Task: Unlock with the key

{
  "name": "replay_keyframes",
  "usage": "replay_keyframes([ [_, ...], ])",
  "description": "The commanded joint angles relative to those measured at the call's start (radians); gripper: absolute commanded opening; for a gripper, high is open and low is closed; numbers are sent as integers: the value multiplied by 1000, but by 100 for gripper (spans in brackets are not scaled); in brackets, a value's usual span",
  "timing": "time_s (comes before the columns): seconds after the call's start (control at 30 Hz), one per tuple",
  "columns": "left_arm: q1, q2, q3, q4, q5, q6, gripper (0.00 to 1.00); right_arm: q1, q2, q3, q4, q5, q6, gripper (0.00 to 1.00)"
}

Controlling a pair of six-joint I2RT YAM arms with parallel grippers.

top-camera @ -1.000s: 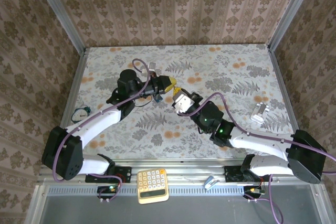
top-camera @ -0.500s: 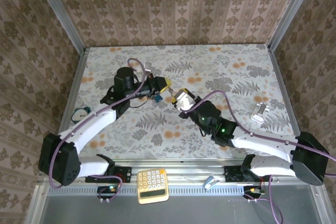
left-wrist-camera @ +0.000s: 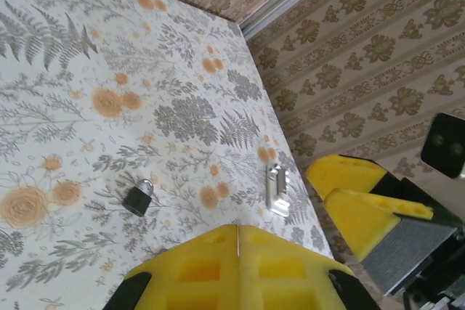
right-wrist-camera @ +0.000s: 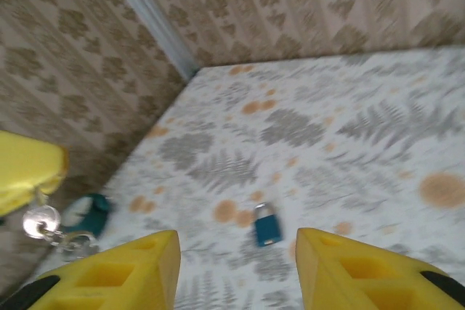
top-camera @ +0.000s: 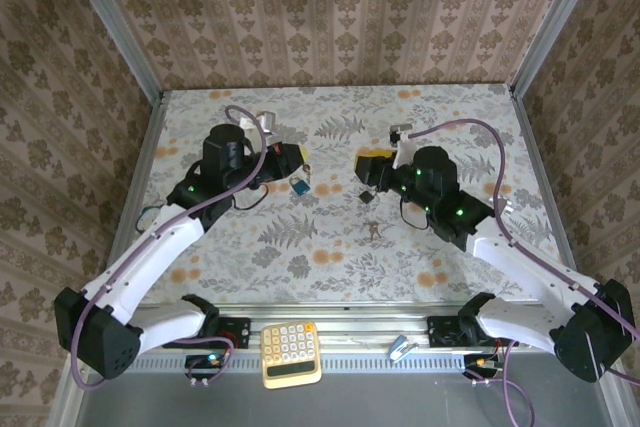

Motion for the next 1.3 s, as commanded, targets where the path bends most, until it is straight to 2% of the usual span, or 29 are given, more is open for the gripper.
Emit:
replay_keyframes([
  [0.0, -20, -47, -38, 62, -57, 66, 0, -38, 47, -23, 171, -303, 300, 46],
  [0.1, -41, -66, -69, 139, -56, 63, 0, -42, 97, -31, 319, -392, 415, 48],
  [0.27, -65, -74, -105, 246, -45, 44, 0, -43, 159, -65, 552, -460, 554, 52],
  [0.5, -77, -66, -153, 435, -2, -32, 0, -28, 237, -71, 756, -519, 660, 44],
  [0.73, -87, -55, -165, 508, 29, -65, 0, -11, 247, -49, 776, -539, 658, 40],
  [0.93, -88, -53, -170, 528, 35, -77, 0, 3, 257, -23, 792, -566, 657, 31],
  [1.27, -89, -53, -182, 553, 24, -88, 0, 20, 268, -4, 806, -613, 657, 29],
])
